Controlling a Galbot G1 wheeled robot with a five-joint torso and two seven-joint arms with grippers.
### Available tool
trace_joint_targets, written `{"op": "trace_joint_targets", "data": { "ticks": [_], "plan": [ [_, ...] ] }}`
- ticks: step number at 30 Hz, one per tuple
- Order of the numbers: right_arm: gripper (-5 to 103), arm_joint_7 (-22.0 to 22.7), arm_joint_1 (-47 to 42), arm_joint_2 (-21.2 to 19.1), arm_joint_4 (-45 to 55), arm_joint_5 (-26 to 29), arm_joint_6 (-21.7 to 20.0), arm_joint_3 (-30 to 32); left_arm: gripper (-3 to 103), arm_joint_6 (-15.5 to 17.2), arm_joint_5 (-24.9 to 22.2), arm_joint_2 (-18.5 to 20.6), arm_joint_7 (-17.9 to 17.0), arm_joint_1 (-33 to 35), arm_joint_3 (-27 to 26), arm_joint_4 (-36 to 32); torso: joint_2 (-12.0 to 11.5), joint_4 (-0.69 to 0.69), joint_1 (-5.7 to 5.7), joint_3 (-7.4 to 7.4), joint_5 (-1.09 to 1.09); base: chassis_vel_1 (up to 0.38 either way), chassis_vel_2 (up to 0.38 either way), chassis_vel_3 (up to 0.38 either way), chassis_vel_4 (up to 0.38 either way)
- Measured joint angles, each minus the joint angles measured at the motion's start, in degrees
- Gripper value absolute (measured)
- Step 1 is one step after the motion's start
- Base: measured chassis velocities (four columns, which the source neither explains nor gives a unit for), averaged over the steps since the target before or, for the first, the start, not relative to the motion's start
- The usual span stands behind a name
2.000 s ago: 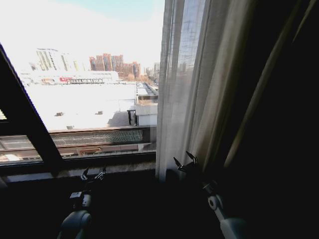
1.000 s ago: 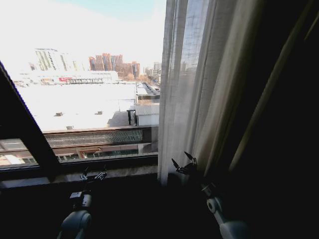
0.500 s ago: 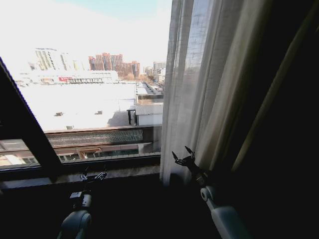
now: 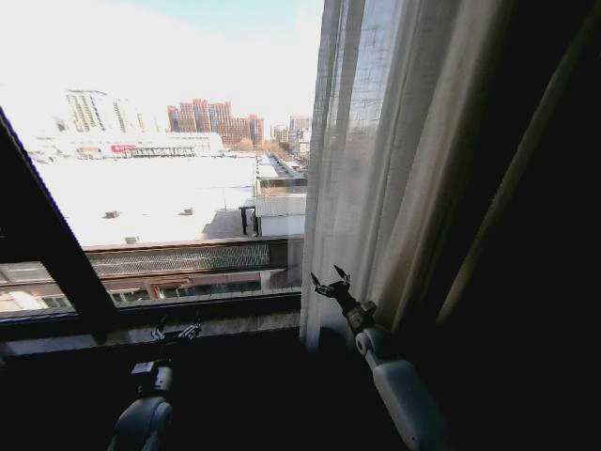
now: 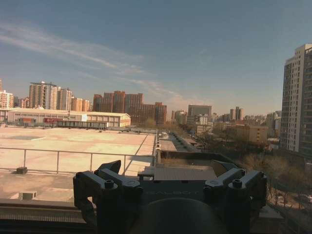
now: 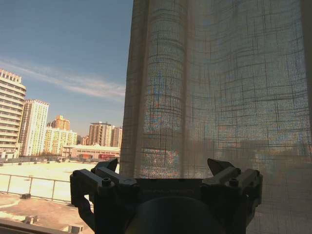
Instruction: Open the curtains by pulling them apart, changing their state from closed to fully open.
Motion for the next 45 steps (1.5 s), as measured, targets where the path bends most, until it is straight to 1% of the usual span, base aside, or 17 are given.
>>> {"op": "trace_joint_targets", "data": {
  "ticks": [9, 10, 11, 13, 16, 18, 19, 20, 23, 26, 27, 28, 30, 31, 34, 38, 45],
  "plan": [
    [100, 1.4, 5.3, 0.3, -3.9, 0.5, -0.5, -1.7, 100, 0.0, 0.0, 0.0, 0.0, 0.0, 0.0, 0.0, 0.0, 0.01, 0.0, 0.0, 0.0, 0.0, 0.0, 0.0, 0.0],
    [103, 1.5, 5.8, 0.4, -4.3, 1.0, -0.6, -2.0, 100, 0.0, 0.0, 0.0, 0.0, 0.0, 0.0, 0.0, 0.0, 0.01, 0.0, 0.0, 0.0, 0.0, 0.0, 0.0, 0.0],
    [99, 1.5, 6.0, 0.4, -4.3, 1.2, -0.7, -2.1, 100, 0.0, 0.0, 0.0, 0.0, 0.0, 0.0, 0.0, 0.0, 0.01, 0.0, 0.0, 0.0, 0.0, 0.0, 0.0, 0.0],
    [99, 1.6, 6.0, 0.5, -4.3, 1.3, -0.7, -2.1, 100, 0.0, 0.0, 0.0, 0.0, 0.0, 0.0, 0.0, 0.0, 0.0, 0.0, -0.01, 0.0, 0.0, 0.0, 0.0, 0.0],
    [84, 2.1, 5.8, 0.5, -4.1, 1.9, -0.7, -2.2, 100, 0.0, 0.0, 0.0, 0.0, 0.0, 0.0, 0.0, 0.0, 0.01, 0.01, -0.01, 0.0, 0.0, 0.0, 0.0, 0.0],
    [84, 2.1, 5.7, 0.5, -4.0, 1.9, -0.7, -2.2, 100, 0.0, 0.0, 0.0, 0.0, 0.0, 0.0, 0.0, 0.0, 0.0, 0.0, 0.0, 0.0, 0.0, 0.0, 0.0, 0.0],
    [73, 2.0, 5.5, 0.3, -3.9, 2.0, -0.7, -2.2, 100, 0.0, 0.0, 0.0, 0.0, 0.0, 0.0, 0.0, 0.0, 0.0, 0.0, 0.0, 0.0, 0.0, 0.0, 0.0, 0.0],
    [68, 1.7, 5.3, 0.3, -3.7, 2.0, -0.7, -2.2, 100, 0.0, 0.0, 0.0, 0.0, 0.0, 0.0, 0.0, 0.0, 0.0, 0.0, 0.0, 0.0, 0.0, 0.0, 0.0, 0.0],
    [62, 1.3, 5.0, 0.1, -3.5, 2.2, -0.5, -2.1, 100, 0.0, 0.0, 0.0, 0.0, 0.0, 0.0, 0.0, 0.0, 0.0, 0.0, 0.0, 0.0, 0.0, 0.0, 0.0, 0.0],
    [45, 0.0, 4.8, 0.0, -3.3, 3.0, -0.3, -2.1, 100, 0.0, 0.0, 0.0, 0.0, 0.0, 0.0, 0.0, 0.0, 0.0, 0.0, -0.01, 0.0, 0.0, 0.0, 0.0, 0.0],
    [45, -0.6, 4.7, 0.0, -3.2, 3.4, -0.2, -2.1, 100, 0.0, 0.0, 0.0, 0.0, 0.0, 0.0, 0.0, 0.0, 0.0, 0.0, -0.01, 0.0, 0.0, 0.0, 0.0, 0.0],
    [40, -0.9, 4.6, 0.0, -3.1, 3.8, -0.2, -2.1, 100, 0.0, 0.0, 0.0, 0.0, 0.0, 0.0, 0.0, 0.0, 0.0, 0.0, -0.01, 0.0, 0.0, 0.0, 0.0, 0.0],
    [40, -1.2, 4.5, 0.1, -3.0, 4.1, -0.1, -2.1, 100, 0.0, 0.0, 0.0, 0.0, 0.0, 0.0, 0.0, 0.0, 0.0, 0.0, 0.0, 0.0, 0.0, 0.0, 0.0, 0.0],
    [29, -2.7, 4.3, 0.2, -2.7, 4.3, 0.0, -2.1, 100, 0.0, 0.0, 0.0, 0.0, 0.0, 0.0, 0.0, 0.0, 0.0, 0.0, -0.01, 0.0, 0.0, 0.0, 0.0, 0.0],
    [24, -4.4, 4.0, 0.3, -2.5, 3.5, 0.4, -1.8, 100, 0.0, 0.0, 0.0, 0.0, 0.0, 0.0, 0.0, 0.0, 0.01, 0.0, -0.01, 0.0, 0.0, 0.0, 0.0, 0.0],
    [3, -5.4, 3.7, 0.7, -2.8, 3.5, 0.9, -1.4, 100, 0.0, 0.0, 0.0, 0.0, 0.0, 0.0, 0.0, 0.0, 0.01, 0.0, -0.01, 0.0, 0.0, 0.0, 0.0, 0.0],
    [0, -6.4, 4.5, 0.8, -4.3, 4.0, -0.1, -0.7, 100, 0.0, 0.0, 0.0, 0.0, 0.0, 0.0, 0.0, 0.0, 0.0, 0.0, -0.01, 0.0, 0.0, 0.0, 0.0, 0.0]
  ]
}}
